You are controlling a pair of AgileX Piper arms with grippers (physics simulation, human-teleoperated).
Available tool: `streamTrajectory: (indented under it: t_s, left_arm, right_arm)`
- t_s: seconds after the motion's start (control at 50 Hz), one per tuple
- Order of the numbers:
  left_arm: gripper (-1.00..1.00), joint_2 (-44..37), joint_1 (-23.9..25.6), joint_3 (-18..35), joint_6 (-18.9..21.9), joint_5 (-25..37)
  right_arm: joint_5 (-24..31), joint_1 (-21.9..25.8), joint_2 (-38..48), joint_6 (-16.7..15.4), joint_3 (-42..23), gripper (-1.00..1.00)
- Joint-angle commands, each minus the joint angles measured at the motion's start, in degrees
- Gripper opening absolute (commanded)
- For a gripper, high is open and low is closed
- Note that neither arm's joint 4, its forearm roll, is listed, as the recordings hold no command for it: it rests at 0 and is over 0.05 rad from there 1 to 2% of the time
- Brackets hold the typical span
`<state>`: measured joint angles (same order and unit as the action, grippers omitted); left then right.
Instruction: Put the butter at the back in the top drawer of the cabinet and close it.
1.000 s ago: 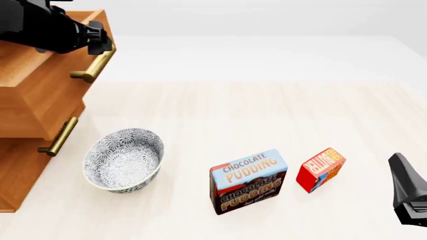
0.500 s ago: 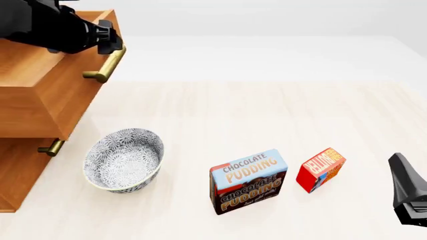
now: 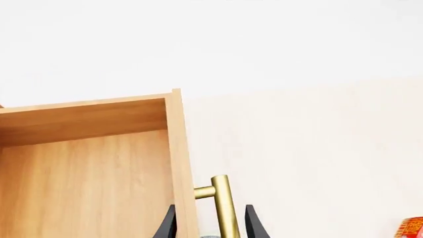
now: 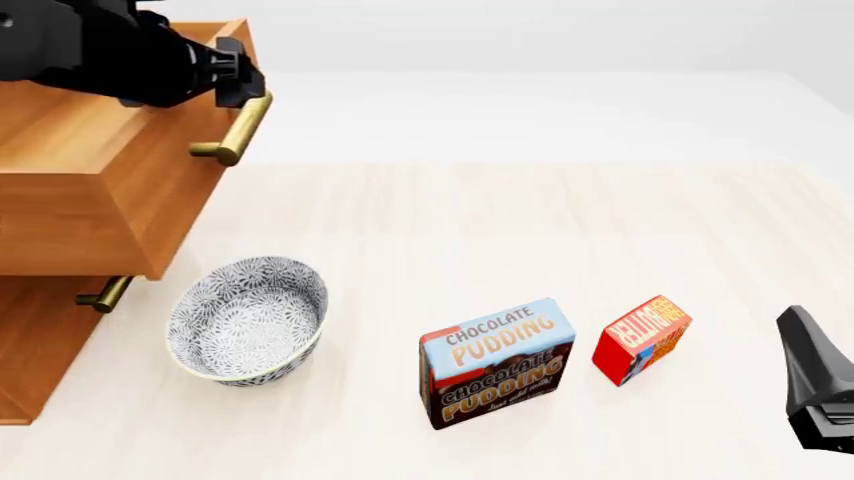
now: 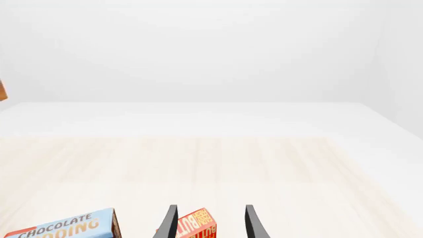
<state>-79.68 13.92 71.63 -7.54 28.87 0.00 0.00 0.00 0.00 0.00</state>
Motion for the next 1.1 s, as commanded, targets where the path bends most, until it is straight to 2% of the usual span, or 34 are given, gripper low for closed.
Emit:
streamTrajectory:
  t_s: [0.02,1.1]
  left_arm:
    - [1.00,-3.3,4.1,-6.9,8.2,3.9]
    - [1.00,-4.4,7.7,-6.0,6.9,3.7]
  right_arm:
    - [0.0,0.0,0.0,0.0,0.0,1.00]
    - [0.0,0.0,0.0,0.0,0.0,1.00]
